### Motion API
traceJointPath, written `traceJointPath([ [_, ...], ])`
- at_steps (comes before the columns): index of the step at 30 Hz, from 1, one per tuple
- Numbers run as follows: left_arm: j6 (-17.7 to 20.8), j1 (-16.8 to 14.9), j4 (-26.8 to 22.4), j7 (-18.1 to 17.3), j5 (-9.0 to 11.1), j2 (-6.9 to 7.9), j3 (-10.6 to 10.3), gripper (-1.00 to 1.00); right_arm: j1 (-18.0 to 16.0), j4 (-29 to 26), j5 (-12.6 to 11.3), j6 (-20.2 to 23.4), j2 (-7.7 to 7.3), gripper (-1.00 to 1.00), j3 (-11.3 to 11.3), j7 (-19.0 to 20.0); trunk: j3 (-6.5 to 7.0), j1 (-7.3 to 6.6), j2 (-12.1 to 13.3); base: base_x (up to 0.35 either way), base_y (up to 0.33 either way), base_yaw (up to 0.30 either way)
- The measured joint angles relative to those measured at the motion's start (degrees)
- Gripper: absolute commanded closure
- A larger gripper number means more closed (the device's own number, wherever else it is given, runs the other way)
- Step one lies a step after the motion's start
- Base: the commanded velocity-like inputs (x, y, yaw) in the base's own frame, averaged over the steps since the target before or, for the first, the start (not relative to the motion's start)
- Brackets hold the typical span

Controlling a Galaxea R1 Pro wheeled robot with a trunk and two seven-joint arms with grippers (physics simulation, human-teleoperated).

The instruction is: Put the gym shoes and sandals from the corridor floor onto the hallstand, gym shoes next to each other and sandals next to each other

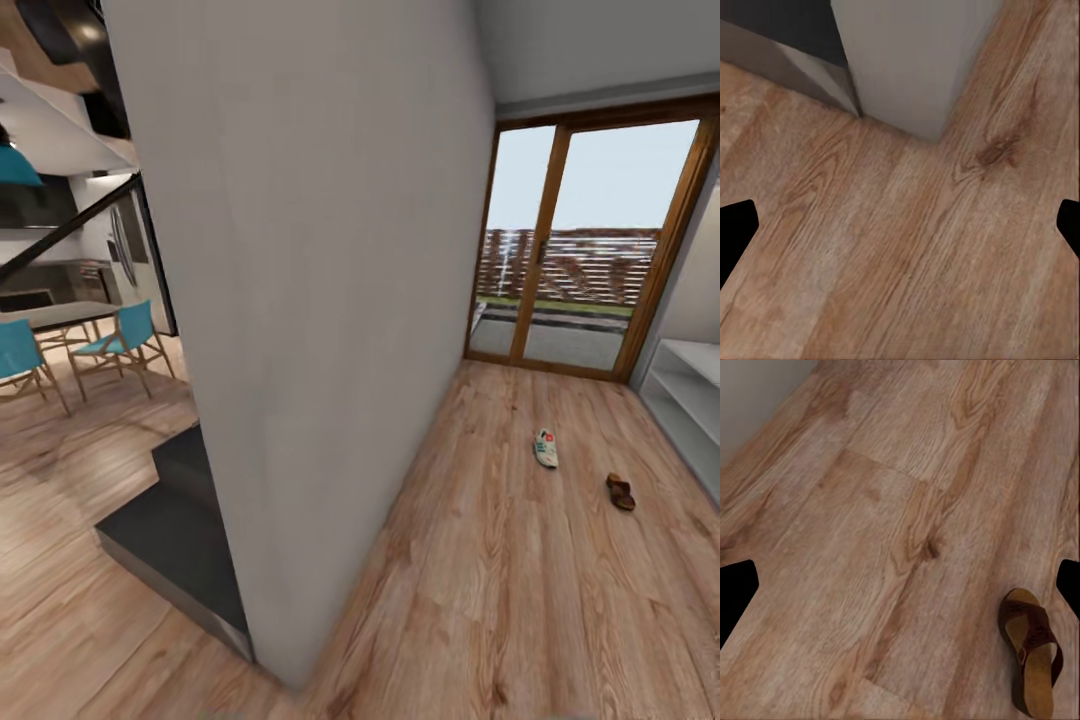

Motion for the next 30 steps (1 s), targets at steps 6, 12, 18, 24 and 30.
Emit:
traceJointPath([
  [6,-0.1,0.0,0.0,0.0,0.01,-0.02,0.1,-1.0,0.0,0.02,0.0,0.0,0.0,-1.0,0.0,-0.01,0.0,0.0,0.0,0.286,-0.21,-0.3],
  [12,-0.19,0.0,-0.07,0.0,0.04,-0.07,0.14,-1.0,0.0,0.09,0.0,0.0,0.0,-1.0,0.02,-0.02,0.0,0.01,0.0,0.234,-0.12,-0.3],
  [18,-0.34,0.0,-0.05,0.0,0.09,-0.08,0.22,-1.0,0.0,0.1,0.0,-0.01,0.0,-1.0,0.02,-0.02,0.0,0.03,0.01,0.048,-0.02,-0.3],
  [24,-0.36,0.0,-0.1,0.0,0.09,-0.08,0.24,-1.0,0.0,0.09,0.0,-0.01,0.0,-1.0,0.02,0.01,0.0,0.03,0.01,0.007,-0.003,-0.3],
  [30,-0.37,0.0,-0.11,0.0,0.11,-0.08,0.24,-1.0,0.0,0.09,0.0,-0.01,0.0,-1.0,0.06,0.0,0.0,0.03,0.01,0.001,0.0,-0.3],
])
